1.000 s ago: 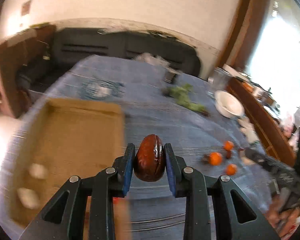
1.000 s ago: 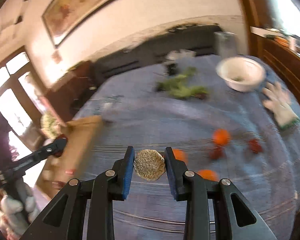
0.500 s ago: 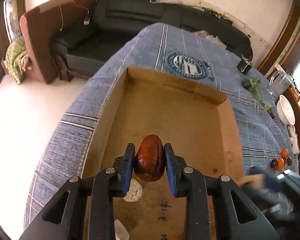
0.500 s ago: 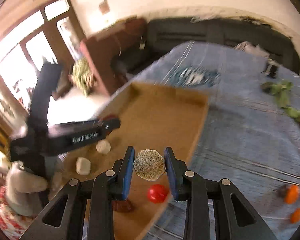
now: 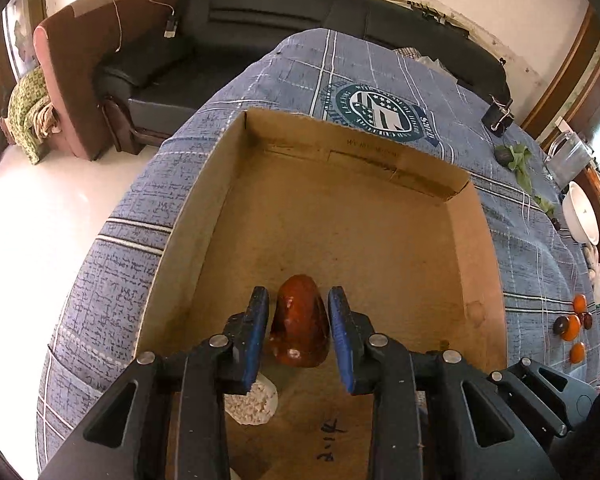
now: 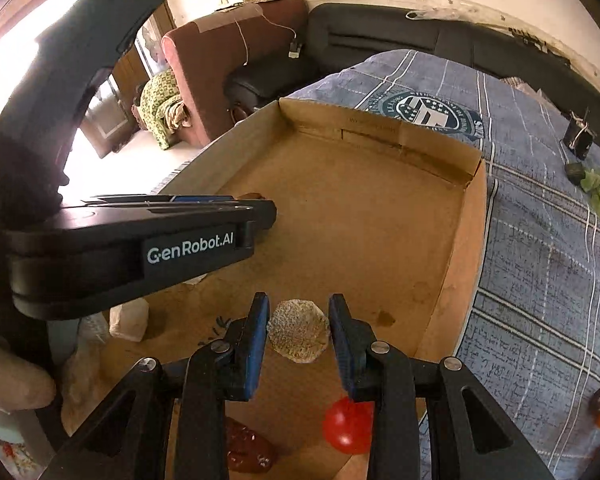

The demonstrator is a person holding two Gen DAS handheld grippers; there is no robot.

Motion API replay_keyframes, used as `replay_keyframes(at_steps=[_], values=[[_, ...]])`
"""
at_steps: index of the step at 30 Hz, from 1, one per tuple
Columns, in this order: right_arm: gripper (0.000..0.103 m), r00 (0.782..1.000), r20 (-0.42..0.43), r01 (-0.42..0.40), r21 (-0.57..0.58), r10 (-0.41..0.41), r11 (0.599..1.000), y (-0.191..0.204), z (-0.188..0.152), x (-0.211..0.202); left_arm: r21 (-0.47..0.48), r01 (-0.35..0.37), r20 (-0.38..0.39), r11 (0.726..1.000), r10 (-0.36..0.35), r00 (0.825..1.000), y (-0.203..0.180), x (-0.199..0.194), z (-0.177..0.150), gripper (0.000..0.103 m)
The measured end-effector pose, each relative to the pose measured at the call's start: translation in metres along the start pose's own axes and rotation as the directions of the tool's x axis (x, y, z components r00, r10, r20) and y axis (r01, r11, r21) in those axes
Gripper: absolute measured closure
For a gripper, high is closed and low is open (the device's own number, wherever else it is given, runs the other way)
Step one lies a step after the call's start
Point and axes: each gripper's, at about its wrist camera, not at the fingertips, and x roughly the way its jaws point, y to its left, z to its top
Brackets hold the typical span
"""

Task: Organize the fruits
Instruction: 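Carry the date and rice cake into the cardboard tray and release both, then grasp a mandarin orange with each tool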

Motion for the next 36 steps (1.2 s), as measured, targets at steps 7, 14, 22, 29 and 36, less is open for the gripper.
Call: replay_keyframes(at_steps=[7, 14, 22, 29, 36], values=[[0.05, 0.998, 0.063, 0.007, -0.018, -0.006, 1.0, 0.001, 0.005, -0.022, -0.033, 0.012, 0.083, 0.999, -0.009, 0.997, 0.005, -0.044, -0.004, 0.062], [0.041, 0.987, 0.163, 0.009, 0.031, -0.014, 0.999, -0.022, -0.013, -0.087, -0.033, 0.087, 0.241, 0.996, -0.076, 0.967, -0.007, -0.119, -0.028, 0.038], [0.04, 0.959, 0.251, 0.077, 0.214, -0.131, 0.974, -0.094, -0.07, -0.18, 0.09, 0.201, 0.268, 0.975, -0.219, 0.938, -0.064, -0.166, -0.069, 0.037], [0.04, 0.856, 0.363, 0.231, 0.365, -0.367, 0.902, -0.149, -0.097, -0.316, 0.236, 0.256, 0.34, 0.937, -0.327, 0.882, -0.113, -0.242, -0.082, 0.037], [0.035, 0.671, 0.518, 0.318, 0.445, -0.531, 0.837, -0.15, -0.072, -0.485, 0.344, 0.112, 0.51, 0.932, -0.285, 0.811, -0.139, -0.346, -0.068, 0.024]])
